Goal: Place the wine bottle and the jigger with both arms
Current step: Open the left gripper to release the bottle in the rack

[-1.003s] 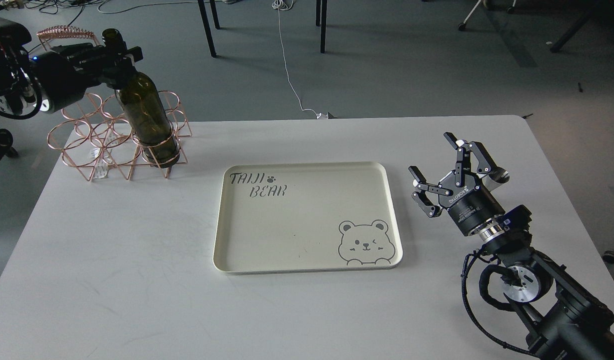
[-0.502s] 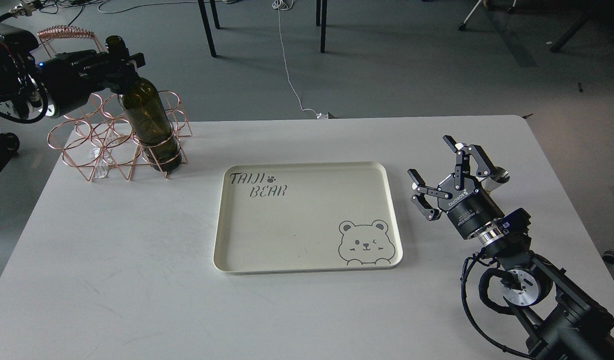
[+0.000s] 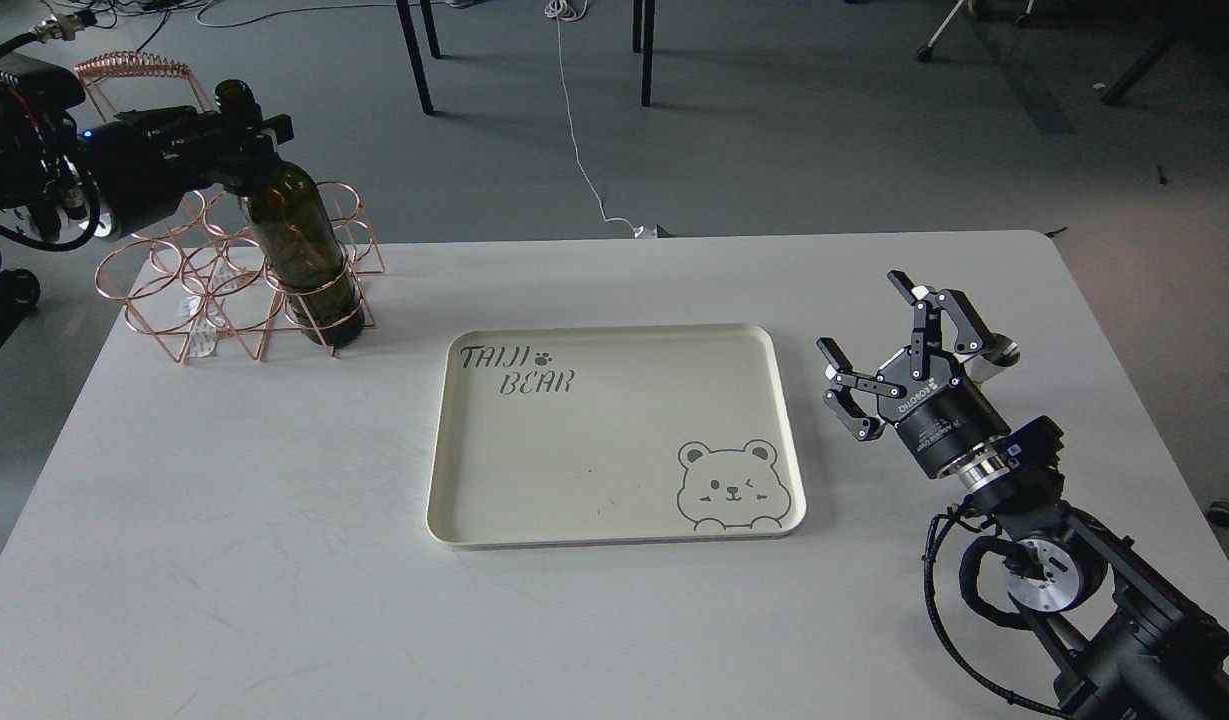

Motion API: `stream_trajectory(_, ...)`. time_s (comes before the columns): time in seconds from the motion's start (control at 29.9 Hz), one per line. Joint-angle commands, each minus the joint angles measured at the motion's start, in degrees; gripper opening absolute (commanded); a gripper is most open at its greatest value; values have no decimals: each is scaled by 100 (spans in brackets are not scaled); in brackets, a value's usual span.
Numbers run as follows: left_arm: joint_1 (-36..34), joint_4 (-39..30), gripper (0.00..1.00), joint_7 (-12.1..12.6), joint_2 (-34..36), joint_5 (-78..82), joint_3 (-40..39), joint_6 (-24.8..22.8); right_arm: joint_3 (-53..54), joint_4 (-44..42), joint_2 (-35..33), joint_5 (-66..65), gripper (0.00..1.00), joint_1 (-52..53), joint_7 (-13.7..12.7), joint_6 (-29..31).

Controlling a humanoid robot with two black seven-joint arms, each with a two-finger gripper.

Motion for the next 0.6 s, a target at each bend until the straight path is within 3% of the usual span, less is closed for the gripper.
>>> stream_trajectory(0.0, -5, 0, 10, 0, 2, -4, -2, 1, 2, 0, 0, 0, 99, 0, 0, 0)
stream_trajectory(0.4, -31, 0, 6, 0, 28, 5, 6, 1, 2, 0, 0, 0, 99, 0, 0, 0)
stream_trajectory(0.43, -31, 9, 12, 0, 11, 5, 6, 19, 2, 0, 0, 0, 99, 0, 0, 0)
stream_trajectory(0.47, -31, 18, 25, 0, 2, -4, -2, 27, 2, 0, 9, -9, 99, 0, 0, 0)
stream_trajectory(0.54, -31, 26, 68, 0, 2, -22, -3, 36, 2, 0, 0, 0, 99, 0, 0, 0)
stream_trajectory(0.57, -31, 27, 71, 0, 2, -13, -3, 36, 2, 0, 9, 0, 99, 0, 0, 0)
